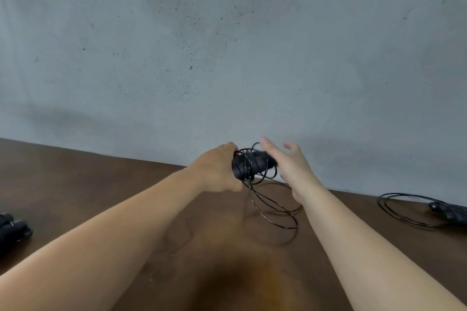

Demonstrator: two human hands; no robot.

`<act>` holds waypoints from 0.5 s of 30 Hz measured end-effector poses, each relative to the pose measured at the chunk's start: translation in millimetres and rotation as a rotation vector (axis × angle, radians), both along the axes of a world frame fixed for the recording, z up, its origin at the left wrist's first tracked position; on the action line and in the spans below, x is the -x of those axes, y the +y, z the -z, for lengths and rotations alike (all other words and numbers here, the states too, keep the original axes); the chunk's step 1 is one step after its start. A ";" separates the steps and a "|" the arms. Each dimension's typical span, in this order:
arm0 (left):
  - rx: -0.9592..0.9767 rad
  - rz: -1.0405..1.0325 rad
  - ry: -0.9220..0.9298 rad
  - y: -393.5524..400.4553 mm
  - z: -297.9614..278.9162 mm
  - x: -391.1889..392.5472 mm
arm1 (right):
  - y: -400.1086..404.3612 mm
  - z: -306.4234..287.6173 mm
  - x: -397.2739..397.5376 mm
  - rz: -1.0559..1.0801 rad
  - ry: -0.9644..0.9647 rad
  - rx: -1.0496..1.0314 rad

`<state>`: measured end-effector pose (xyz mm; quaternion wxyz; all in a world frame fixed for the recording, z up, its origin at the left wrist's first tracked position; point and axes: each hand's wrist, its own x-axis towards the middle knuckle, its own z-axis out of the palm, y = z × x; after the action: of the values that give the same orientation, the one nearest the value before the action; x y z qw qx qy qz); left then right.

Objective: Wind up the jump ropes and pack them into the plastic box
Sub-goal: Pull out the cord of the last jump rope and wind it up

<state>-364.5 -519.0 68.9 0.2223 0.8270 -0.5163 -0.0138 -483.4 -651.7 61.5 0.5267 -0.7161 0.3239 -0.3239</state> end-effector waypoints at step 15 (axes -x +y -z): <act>-0.016 -0.021 0.472 13.5 9.4 -32.7 | -58.4 34.2 27.3 0.351 0.563 0.404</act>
<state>-331.8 -505.5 59.5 0.3307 0.8079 -0.4410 -0.2086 -510.7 -710.1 27.3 0.2020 -0.7999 0.5032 -0.2571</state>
